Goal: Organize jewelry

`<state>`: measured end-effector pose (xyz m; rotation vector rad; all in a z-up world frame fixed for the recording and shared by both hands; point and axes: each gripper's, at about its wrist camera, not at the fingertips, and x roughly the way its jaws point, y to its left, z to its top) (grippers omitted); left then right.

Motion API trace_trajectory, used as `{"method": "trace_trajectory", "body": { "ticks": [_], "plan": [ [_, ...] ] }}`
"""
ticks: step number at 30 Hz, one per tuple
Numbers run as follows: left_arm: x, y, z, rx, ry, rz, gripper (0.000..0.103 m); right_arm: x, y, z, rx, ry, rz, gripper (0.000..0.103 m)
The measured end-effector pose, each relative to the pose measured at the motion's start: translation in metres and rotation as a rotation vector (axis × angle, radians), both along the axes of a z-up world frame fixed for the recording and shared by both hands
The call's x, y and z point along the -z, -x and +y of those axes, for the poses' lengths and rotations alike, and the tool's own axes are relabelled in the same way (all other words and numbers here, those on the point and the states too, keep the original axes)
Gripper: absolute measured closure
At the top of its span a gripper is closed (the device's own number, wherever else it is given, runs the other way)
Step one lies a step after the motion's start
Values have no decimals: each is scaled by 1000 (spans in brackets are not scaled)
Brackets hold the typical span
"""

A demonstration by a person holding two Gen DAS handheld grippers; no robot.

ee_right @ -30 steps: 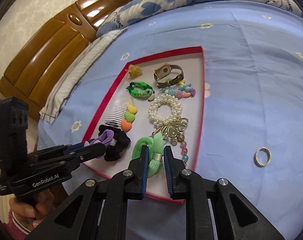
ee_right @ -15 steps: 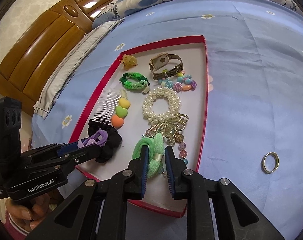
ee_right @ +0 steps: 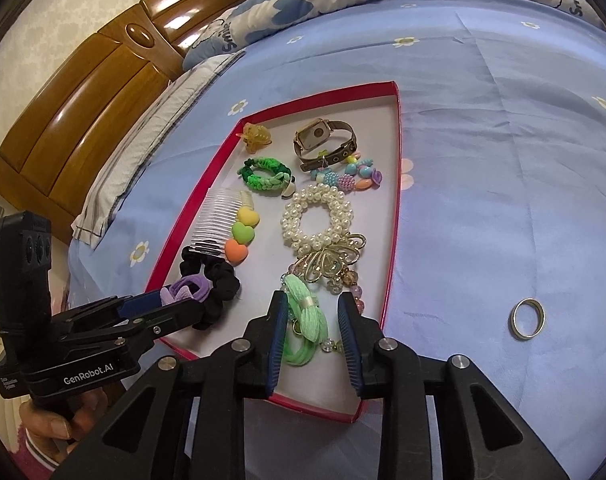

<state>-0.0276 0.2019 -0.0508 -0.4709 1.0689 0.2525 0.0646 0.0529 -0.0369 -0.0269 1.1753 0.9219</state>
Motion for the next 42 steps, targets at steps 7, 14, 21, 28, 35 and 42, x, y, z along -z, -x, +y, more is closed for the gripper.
{"method": "trace_trajectory", "body": {
  "ticks": [7, 14, 21, 28, 35, 42],
  "plan": [
    [-3, 4, 2, -12, 4, -13, 43, -5, 3, -4, 11, -24, -3, 64],
    [-7, 12, 2, -19, 16, -32, 37, -12, 3, -14, 41, -65, -2, 60],
    [-13, 24, -3, -32, 21, -54, 33, -16, 8, -23, 66, -122, 6, 49],
    [-24, 46, -7, -74, 44, -131, 24, -18, 23, -44, 110, -235, 23, 35],
    [-37, 64, -15, -81, 26, -208, 21, -19, 36, -63, 142, -285, 10, 33],
    [-35, 77, -28, -88, -32, -207, 11, -17, 52, -69, 140, -269, -41, 26]
  ]
}}
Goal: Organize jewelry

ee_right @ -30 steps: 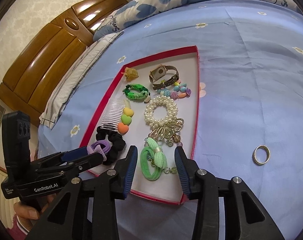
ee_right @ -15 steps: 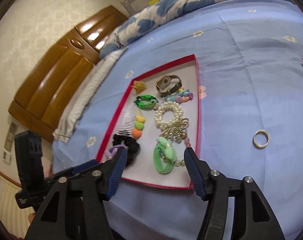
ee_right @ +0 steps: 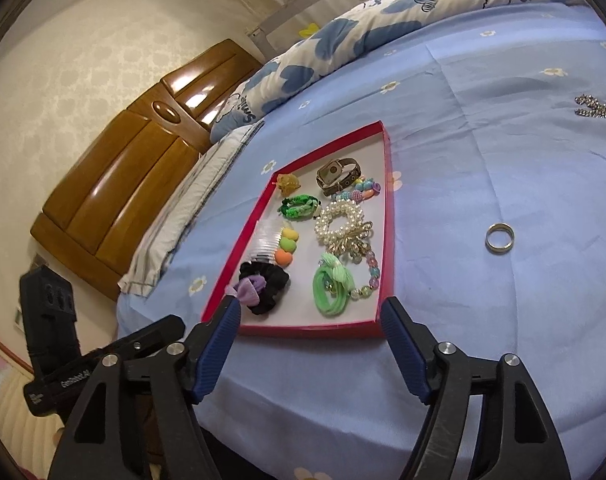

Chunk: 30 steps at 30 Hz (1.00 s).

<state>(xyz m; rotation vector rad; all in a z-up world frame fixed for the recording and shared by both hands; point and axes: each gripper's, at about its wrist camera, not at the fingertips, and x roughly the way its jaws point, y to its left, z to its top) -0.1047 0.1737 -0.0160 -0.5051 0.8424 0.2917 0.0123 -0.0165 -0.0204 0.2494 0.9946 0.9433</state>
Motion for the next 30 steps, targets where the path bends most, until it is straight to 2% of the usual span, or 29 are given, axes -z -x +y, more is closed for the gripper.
{"method": "trace_trajectory", "body": {
  "ticks": [5, 9, 11, 14, 15, 17, 22, 26, 30],
  "plan": [
    [-5, 8, -1, -18, -34, 14, 11, -5, 4, -1, -7, 34, -43, 24],
    [-32, 14, -3, -26, -127, -19, 10, -39, 10, 1, -25, 62, -199, 19],
    [-48, 17, -5, -38, -191, -41, 0, -59, 15, 2, -29, 68, -293, 11],
    [-53, 18, -5, -72, -236, -47, 0, -82, 26, 3, -21, 75, -424, 1],
    [-50, 18, -6, -79, -243, -41, 0, -85, 30, 2, -11, 75, -448, 0],
    [-42, 19, -8, -82, -244, -32, 0, -80, 36, -1, 8, 78, -455, 0],
    [-19, 20, -19, -82, -273, 6, 0, -45, 45, -8, 47, 110, -391, 0],
    [-3, 21, -22, -82, -263, 48, 0, -20, 52, -1, 10, 172, -359, 0],
    [-2, 26, -24, -93, -283, 51, 0, -12, 57, 2, -12, 194, -346, 0]
  ]
}}
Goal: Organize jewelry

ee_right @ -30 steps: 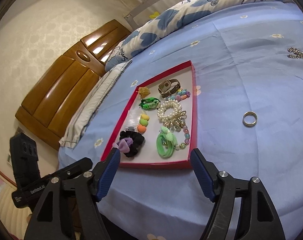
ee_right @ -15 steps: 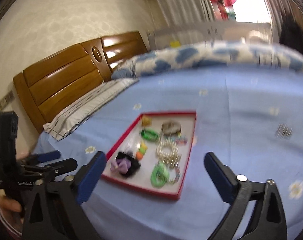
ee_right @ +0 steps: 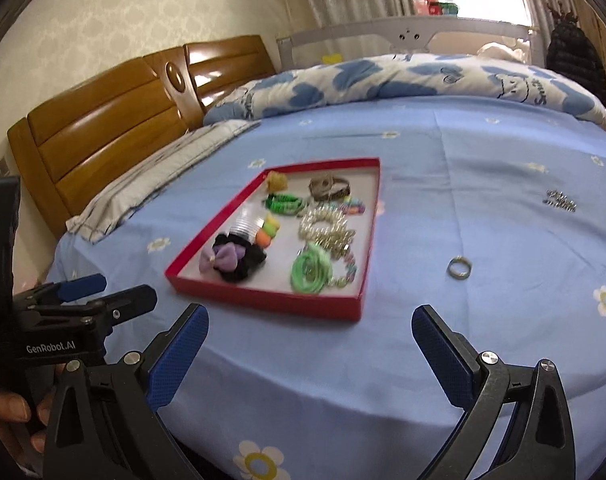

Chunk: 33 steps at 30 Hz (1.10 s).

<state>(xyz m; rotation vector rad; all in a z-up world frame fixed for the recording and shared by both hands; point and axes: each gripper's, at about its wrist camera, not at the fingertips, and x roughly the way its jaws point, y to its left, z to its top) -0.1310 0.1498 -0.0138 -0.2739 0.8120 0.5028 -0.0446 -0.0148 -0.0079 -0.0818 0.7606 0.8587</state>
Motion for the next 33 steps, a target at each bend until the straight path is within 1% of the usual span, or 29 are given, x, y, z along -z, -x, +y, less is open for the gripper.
{"method": "trace_trajectory", "body": {
  "ticks": [6, 12, 19, 33],
  "plan": [
    [0, 6, 1, -6, 0, -10, 0, -1, -2, -7, 21, -6, 8, 0],
    [-2, 5, -11, 22, -46, -6, 0, 1, -9, -15, 47, -20, 35, 0],
    [-5, 4, -19, 45, -68, -4, 0, 0, -12, -21, 65, -30, 42, 0],
    [-4, 5, -21, 35, -75, 1, 0, -1, -11, -21, 63, -35, 43, 0]
  ]
}}
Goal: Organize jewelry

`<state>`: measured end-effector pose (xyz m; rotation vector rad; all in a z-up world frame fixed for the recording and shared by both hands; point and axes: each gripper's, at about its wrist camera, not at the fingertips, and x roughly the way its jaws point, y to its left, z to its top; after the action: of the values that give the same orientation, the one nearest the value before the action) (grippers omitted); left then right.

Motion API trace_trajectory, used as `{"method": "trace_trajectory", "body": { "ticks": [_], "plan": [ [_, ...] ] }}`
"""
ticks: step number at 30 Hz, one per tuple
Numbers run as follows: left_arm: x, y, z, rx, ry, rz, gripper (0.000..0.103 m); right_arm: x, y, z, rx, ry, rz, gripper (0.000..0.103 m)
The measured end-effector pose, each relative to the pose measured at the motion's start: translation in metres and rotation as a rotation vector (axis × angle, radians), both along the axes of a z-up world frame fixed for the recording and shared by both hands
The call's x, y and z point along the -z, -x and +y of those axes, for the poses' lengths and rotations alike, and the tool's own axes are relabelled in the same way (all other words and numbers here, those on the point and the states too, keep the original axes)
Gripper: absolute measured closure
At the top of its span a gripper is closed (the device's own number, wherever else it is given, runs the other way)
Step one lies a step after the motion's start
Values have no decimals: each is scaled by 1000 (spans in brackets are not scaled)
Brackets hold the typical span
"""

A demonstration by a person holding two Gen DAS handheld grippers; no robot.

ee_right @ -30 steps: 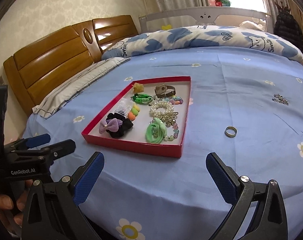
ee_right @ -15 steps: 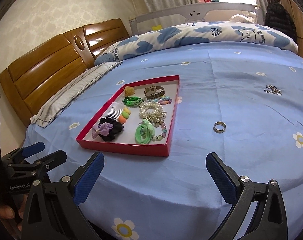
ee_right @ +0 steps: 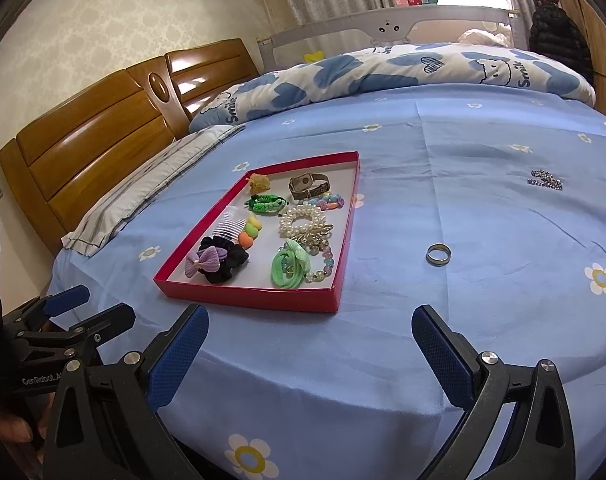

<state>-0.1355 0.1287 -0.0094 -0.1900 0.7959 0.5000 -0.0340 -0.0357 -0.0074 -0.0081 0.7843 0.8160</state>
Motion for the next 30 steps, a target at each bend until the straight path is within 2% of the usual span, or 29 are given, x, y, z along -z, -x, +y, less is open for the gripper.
{"method": "trace_trajectory", "body": {
  "ticks": [30],
  "plan": [
    [3, -1, 1, -6, -5, 12, 0, -2, 2, 1, -3, -6, -1, 0]
  ]
}}
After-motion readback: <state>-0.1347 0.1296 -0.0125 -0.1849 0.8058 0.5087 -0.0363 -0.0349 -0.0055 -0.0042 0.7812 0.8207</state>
